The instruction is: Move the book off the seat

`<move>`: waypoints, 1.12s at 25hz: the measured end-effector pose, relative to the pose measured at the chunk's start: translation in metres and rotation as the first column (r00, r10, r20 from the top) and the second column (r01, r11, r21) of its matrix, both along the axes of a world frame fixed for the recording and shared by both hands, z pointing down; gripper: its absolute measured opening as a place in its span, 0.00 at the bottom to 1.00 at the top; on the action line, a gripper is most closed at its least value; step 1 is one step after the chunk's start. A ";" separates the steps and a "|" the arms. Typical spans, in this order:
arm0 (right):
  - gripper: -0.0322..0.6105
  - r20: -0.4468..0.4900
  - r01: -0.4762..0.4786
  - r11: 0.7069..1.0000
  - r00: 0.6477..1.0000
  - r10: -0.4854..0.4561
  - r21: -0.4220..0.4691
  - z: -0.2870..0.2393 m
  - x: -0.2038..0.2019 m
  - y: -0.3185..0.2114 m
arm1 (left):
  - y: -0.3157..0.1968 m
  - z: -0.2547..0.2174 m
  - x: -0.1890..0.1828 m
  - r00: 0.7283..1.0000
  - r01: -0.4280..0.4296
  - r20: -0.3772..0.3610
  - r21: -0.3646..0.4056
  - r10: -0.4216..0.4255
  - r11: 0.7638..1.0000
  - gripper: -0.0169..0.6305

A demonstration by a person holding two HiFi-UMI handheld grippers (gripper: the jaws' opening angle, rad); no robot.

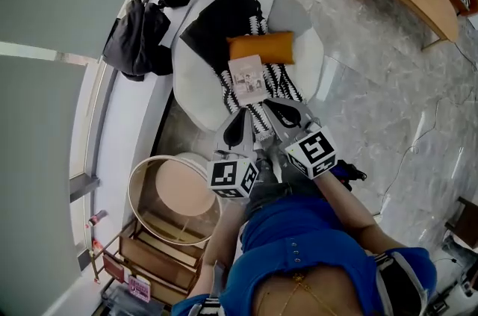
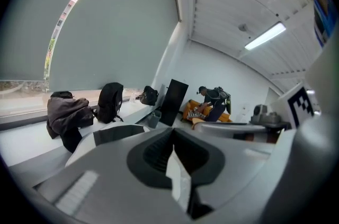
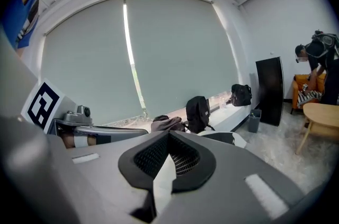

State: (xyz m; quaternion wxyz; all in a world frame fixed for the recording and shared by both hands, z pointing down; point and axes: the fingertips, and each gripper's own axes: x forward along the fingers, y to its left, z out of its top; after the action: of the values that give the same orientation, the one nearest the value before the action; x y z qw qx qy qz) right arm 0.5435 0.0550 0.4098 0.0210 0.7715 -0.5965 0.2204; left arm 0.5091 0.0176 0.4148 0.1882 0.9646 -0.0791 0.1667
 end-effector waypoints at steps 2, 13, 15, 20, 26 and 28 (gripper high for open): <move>0.05 0.005 -0.005 0.999 1.000 0.005 -0.042 0.037 0.014 -0.011 | -0.013 0.036 0.010 1.000 0.005 0.021 -0.018 -0.005 1.000 0.03; 0.05 0.092 -0.058 0.965 0.992 0.084 -0.257 0.368 0.098 -0.070 | -0.093 0.347 0.069 0.980 0.016 0.200 -0.041 -0.008 0.999 0.03; 0.05 0.107 -0.045 0.951 0.991 0.081 -0.307 0.439 0.104 -0.074 | -0.104 0.409 0.074 0.971 0.022 0.237 -0.047 -0.010 0.999 0.03; 0.05 0.146 0.006 0.909 0.987 0.060 -0.416 0.583 0.107 -0.067 | -0.118 0.547 0.075 0.946 0.005 0.323 -0.049 0.011 0.999 0.03; 0.36 0.334 0.026 0.909 0.934 0.126 -0.416 0.675 0.106 -0.052 | -0.123 0.662 0.065 0.902 -0.042 0.420 -0.146 0.101 0.988 0.34; 0.40 0.380 0.001 0.916 0.910 0.165 -0.402 0.690 0.112 -0.054 | -0.132 0.680 0.066 0.896 -0.043 0.431 -0.145 0.102 0.988 0.43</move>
State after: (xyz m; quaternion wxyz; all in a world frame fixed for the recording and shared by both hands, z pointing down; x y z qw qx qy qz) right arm 0.6559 0.0013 1.0994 0.0417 0.7135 -0.4975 0.4917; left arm 0.5752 -0.1144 1.0947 0.2228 0.8902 -0.0721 0.3907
